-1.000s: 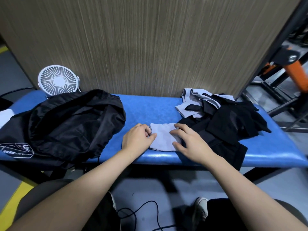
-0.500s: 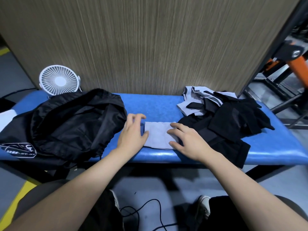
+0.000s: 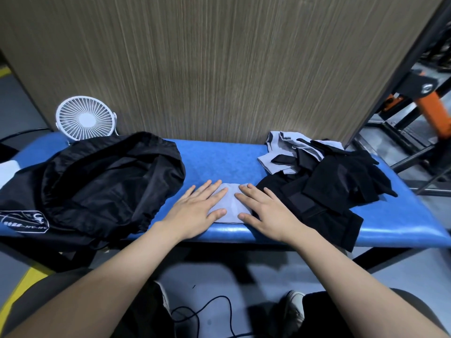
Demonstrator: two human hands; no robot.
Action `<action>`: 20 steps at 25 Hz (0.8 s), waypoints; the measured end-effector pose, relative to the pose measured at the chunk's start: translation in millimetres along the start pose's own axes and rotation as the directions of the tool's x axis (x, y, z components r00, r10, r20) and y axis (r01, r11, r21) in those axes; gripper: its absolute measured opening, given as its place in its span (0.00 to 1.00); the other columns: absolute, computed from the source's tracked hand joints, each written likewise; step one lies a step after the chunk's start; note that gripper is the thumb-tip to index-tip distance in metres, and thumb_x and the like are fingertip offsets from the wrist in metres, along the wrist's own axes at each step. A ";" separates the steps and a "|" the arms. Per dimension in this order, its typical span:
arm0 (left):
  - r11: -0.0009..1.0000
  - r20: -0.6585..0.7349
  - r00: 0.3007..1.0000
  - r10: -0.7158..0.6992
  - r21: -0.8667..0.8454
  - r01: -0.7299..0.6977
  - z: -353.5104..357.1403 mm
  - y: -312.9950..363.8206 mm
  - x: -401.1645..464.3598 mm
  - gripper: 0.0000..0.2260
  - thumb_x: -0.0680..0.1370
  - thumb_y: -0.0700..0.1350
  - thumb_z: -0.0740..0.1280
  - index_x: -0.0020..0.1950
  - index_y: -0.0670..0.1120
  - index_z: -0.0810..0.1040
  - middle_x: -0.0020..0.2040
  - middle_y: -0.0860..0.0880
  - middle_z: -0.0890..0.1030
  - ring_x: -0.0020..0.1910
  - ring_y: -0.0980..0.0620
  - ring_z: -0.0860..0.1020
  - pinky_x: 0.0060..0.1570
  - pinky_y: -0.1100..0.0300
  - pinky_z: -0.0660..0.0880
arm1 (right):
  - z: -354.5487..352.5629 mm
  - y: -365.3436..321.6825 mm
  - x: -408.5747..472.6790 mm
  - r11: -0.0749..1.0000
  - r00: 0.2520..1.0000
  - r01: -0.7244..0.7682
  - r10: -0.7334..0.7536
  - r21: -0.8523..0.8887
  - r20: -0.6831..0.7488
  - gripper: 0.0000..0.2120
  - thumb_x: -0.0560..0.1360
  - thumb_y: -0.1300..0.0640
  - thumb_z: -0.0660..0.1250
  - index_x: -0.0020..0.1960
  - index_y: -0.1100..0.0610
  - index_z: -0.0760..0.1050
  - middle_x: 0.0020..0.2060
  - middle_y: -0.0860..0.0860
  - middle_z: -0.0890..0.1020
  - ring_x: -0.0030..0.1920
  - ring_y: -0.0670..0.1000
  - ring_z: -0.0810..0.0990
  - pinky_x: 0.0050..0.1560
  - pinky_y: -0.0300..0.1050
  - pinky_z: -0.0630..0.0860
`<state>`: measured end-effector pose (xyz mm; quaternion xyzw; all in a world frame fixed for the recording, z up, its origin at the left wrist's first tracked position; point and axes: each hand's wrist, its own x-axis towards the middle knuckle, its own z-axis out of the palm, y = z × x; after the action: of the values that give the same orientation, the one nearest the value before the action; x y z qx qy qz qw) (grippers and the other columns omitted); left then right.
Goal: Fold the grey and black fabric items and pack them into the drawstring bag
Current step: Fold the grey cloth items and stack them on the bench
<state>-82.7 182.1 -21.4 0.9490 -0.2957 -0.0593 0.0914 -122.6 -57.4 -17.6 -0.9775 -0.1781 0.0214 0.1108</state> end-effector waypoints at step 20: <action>0.987 -0.287 0.955 0.069 -0.120 -0.107 -23.4 8.7 21.6 0.32 0.77 0.68 0.45 0.77 0.56 0.65 0.78 0.58 0.62 0.79 0.57 0.53 0.78 0.60 0.43 | -35.9 75.2 46.7 0.917 0.891 -0.218 0.048 -0.334 -0.451 0.07 0.68 0.61 0.71 0.46 0.56 0.80 0.41 0.53 0.77 0.41 0.59 0.77 0.47 0.54 0.72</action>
<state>-66.0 165.9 2.0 0.9253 -0.3173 0.0608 0.1986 -50.2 -117.0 0.4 -0.9704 -0.0809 -0.2232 -0.0436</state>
